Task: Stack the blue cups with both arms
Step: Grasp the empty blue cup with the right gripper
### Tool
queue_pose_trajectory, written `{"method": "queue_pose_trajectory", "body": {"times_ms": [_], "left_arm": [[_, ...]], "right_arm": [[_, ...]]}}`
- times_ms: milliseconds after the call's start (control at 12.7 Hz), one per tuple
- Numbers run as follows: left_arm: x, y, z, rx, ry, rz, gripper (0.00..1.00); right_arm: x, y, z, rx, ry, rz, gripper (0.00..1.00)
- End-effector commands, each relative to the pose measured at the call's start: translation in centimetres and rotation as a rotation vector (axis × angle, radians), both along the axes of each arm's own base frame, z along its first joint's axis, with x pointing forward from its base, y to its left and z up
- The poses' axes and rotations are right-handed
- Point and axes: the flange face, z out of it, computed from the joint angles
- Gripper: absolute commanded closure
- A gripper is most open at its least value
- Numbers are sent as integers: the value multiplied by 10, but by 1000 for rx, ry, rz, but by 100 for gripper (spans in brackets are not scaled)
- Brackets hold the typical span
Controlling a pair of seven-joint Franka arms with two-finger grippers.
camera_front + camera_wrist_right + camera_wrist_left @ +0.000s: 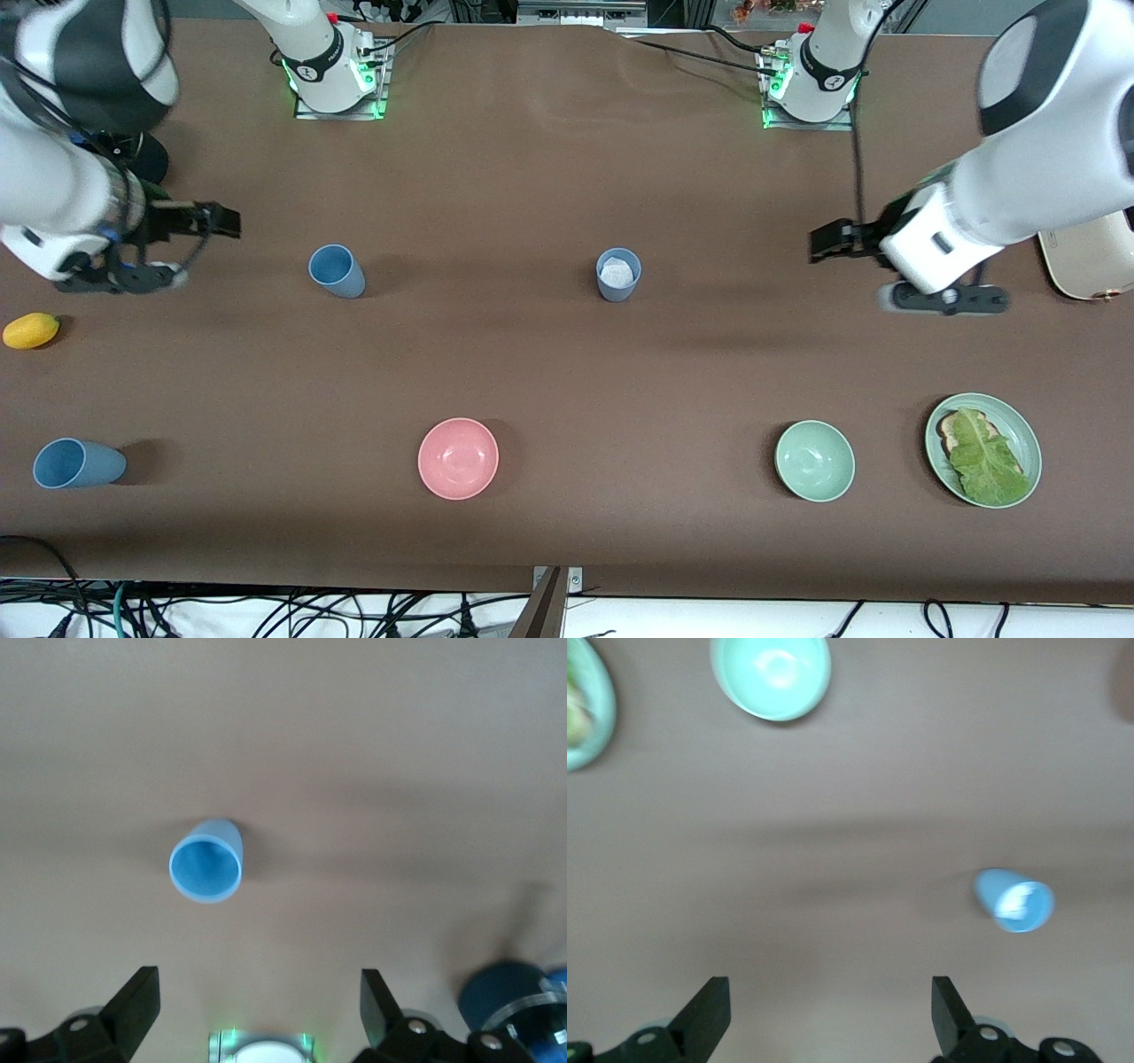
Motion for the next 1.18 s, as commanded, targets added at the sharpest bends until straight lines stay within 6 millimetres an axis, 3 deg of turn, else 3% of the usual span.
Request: {"method": "queue_pose_trajectory", "body": {"times_ms": [0, 79, 157, 236, 393, 786, 1022, 1100], "left_arm": [[-42, 43, 5, 80, -34, -51, 0], [-46, 69, -3, 71, -13, -5, 0], [-49, 77, -1, 70, -27, 13, 0], [-50, 78, 8, 69, -79, 13, 0], [-50, 72, 6, 72, -46, 17, 0], [-47, 67, 8, 76, -55, 7, 0], [-47, 65, 7, 74, -54, 4, 0], [-46, 65, 6, 72, -54, 4, 0]], "right_arm": [[-20, 9, -64, 20, -22, 37, 0], [-27, 10, -87, 23, -37, 42, 0], [-33, 10, -107, 24, -52, 46, 0], [-38, 11, -126, 27, -69, 51, 0], [-48, 9, -153, 28, -90, 53, 0], [-74, 8, -190, 30, -83, 47, 1], [-81, 8, -203, 28, -73, 44, 13], [-82, 8, -204, 28, -70, 42, 21]]}}
